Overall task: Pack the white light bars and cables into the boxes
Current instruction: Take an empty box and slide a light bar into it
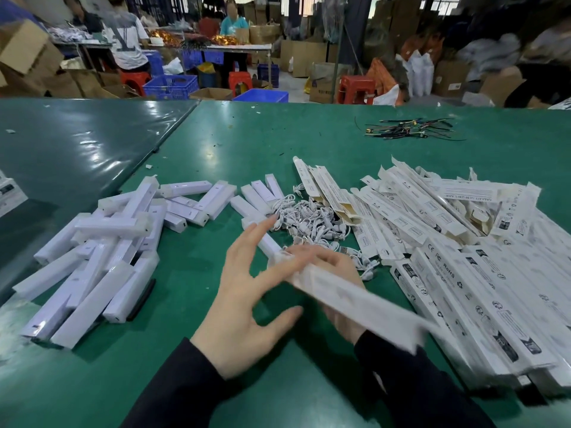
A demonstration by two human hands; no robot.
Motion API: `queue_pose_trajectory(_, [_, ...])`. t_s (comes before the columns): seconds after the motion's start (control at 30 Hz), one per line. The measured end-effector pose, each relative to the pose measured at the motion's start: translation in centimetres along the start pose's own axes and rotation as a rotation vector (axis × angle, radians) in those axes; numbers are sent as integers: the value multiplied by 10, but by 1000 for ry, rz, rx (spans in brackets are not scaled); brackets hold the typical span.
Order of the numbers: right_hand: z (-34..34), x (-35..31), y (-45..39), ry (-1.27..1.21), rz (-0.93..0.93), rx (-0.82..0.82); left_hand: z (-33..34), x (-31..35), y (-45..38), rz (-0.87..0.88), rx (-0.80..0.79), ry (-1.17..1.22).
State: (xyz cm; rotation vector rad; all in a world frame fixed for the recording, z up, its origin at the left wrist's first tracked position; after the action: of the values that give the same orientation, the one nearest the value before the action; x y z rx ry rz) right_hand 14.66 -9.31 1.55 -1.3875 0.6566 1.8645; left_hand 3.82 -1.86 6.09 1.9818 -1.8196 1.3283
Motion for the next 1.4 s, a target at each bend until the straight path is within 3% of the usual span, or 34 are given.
queue_pose_trajectory(0.13, [6,-14,-11,446,-321,21,-20,1,0,86,267,-73])
queue_pose_trajectory(0.23, [15,-17,-12,828,-558,18,-34,-12,3,-35,400,-53])
queue_pose_trajectory(0.33, [29,11,-28,1329,-453,-164,-38,-22,4,-137,419,-105])
queue_pose_trajectory(0.4, [37,13,-31,1410,-486,-205,-36,-27,4,-161,410,-146])
queue_pose_trajectory(0.5, [32,1,-31,1436,-510,-91,-34,-31,3,-190,376,-200])
queue_pose_trajectory(0.57, [18,-16,-26,1273,-544,68,-34,-35,3,-218,354,-243])
queue_pose_trajectory(0.73, [-32,-25,-14,-39,-202,289,-36,-42,4,-321,381,-253])
queue_pose_trajectory(0.8, [-45,-19,-9,-318,-48,327,-33,-45,3,-356,368,-208])
queue_pose_trajectory(0.9, [-42,-13,-2,-588,98,250,-31,-44,4,-356,347,-163])
queue_pose_trajectory(1.07, [-26,-19,0,-614,135,13,-24,-43,2,-349,268,-44])
queue_pose_trajectory(1.17, [-17,-28,3,-418,84,-122,-11,-44,1,-429,122,302])
queue_pose_trajectory(1.27, [-19,-38,4,-205,-4,-111,10,-39,2,-501,-109,774])
queue_pose_trajectory(1.4, [-20,-48,7,-250,-101,-101,21,-28,4,-521,-294,888])
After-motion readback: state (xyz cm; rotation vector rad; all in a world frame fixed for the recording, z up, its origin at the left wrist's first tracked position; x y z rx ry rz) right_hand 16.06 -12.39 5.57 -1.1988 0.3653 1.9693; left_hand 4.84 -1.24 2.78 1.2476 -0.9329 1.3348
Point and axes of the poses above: each hand's wrist, its own y-axis away from the middle knuckle, its own z-axis out of the palm, x = y × z, the point moved 8 cm from there along -y, towards the middle knuckle, and after that the axes turned 8 degrees about -z, right-handed, at the moved point
